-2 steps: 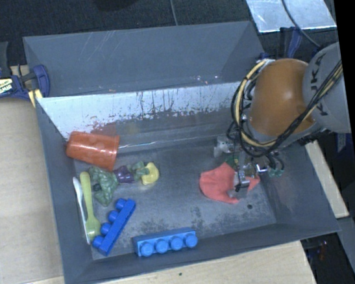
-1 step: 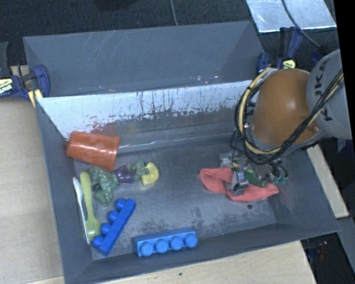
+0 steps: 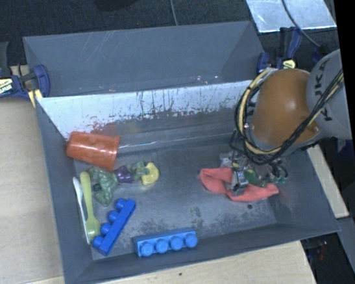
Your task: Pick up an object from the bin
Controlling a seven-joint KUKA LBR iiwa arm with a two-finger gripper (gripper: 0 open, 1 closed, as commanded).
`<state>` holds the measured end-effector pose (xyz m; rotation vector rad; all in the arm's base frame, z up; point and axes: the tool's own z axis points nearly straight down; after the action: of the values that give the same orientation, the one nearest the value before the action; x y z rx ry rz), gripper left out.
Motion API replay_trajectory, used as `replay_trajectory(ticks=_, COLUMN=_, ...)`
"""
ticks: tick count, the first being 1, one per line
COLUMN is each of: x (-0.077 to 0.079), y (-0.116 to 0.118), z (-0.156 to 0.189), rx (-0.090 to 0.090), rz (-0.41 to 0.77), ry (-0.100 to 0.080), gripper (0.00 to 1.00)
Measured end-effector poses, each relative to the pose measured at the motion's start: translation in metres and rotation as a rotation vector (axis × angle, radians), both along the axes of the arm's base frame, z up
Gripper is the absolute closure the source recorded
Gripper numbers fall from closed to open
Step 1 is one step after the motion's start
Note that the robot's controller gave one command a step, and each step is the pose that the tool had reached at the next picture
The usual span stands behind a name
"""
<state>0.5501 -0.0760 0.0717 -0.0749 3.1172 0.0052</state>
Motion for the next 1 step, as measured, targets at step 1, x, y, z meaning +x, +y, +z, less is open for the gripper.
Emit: replay_trajectory(ticks=1, x=0.0079, y=0.0229, z=0.0594, rx=0.002, rz=-0.074, ry=0.004, gripper=1.00)
